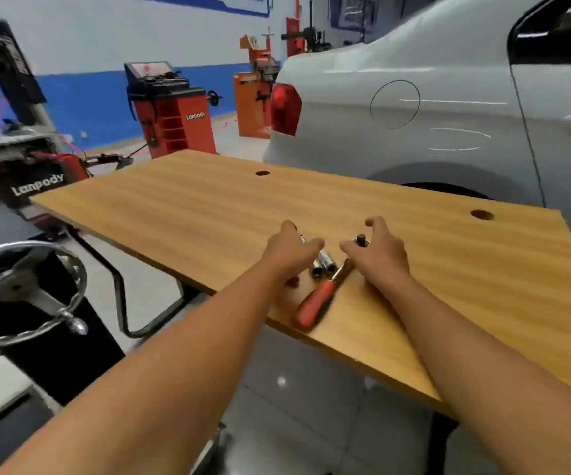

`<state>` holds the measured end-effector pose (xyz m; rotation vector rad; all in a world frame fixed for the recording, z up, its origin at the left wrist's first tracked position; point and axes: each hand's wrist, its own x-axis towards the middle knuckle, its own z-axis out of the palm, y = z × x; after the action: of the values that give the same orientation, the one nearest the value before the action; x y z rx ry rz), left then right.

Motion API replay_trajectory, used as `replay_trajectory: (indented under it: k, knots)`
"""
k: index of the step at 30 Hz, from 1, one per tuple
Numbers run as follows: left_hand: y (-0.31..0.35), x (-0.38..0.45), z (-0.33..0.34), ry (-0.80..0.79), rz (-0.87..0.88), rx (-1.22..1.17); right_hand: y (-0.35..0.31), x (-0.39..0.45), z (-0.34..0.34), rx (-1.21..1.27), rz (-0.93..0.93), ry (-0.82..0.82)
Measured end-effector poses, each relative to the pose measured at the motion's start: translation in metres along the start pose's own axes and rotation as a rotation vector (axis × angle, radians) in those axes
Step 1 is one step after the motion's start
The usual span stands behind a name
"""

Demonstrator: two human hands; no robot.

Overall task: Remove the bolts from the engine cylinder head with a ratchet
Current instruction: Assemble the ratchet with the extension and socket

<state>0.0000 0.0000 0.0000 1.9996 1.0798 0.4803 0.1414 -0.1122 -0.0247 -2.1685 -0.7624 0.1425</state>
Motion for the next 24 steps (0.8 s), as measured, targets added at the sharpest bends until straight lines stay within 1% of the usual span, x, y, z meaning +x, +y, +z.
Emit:
replay_trajectory:
  k: [1, 3, 4, 6, 10, 12, 14, 15, 16, 19, 20, 21, 24]
  knots:
    - [0.004, 0.008, 0.0, -0.013, -0.013, 0.036, -0.005, 0.004, 0.001, -0.043, 0.002, -0.011]
    - [0.011, 0.021, 0.005, -0.041, -0.004, 0.201, -0.011, 0.012, 0.003, -0.111, 0.041, -0.055]
    - [0.019, 0.025, 0.008, -0.054, 0.004, 0.297, -0.012, 0.015, 0.003, -0.1, 0.069, -0.084]
    - [0.029, 0.033, 0.016, -0.089, 0.045, 0.468, -0.011, 0.018, 0.005, -0.073, 0.084, -0.09]
    - [0.031, 0.041, 0.007, -0.235, 0.079, 0.594, -0.006, 0.016, 0.011, -0.245, 0.037, -0.042]
    - [0.018, 0.038, 0.007, -0.222, 0.147, 0.619, -0.006, 0.009, 0.016, -0.3, 0.021, -0.022]
    - [0.004, 0.029, 0.009, -0.203, 0.185, 0.571, -0.005, 0.004, 0.018, -0.301, 0.023, -0.032]
    - [-0.002, 0.025, 0.009, -0.21, 0.186, 0.542, -0.004, 0.001, 0.016, -0.263, 0.033, -0.045]
    - [-0.006, 0.022, 0.007, -0.222, 0.176, 0.502, -0.002, -0.001, 0.012, -0.171, 0.054, -0.058]
    - [-0.02, 0.007, -0.018, -0.196, 0.137, 0.246, -0.003, -0.014, -0.008, 0.331, 0.127, -0.104]
    - [-0.028, -0.002, -0.031, -0.178, 0.111, 0.134, -0.006, -0.02, -0.015, 0.439, 0.143, -0.128]
    - [-0.038, -0.013, -0.045, -0.166, 0.083, 0.023, -0.011, -0.029, -0.019, 0.484, 0.126, -0.154]
    - [-0.084, -0.063, -0.103, -0.148, 0.014, -0.265, -0.043, -0.064, -0.017, 0.549, -0.018, -0.259]
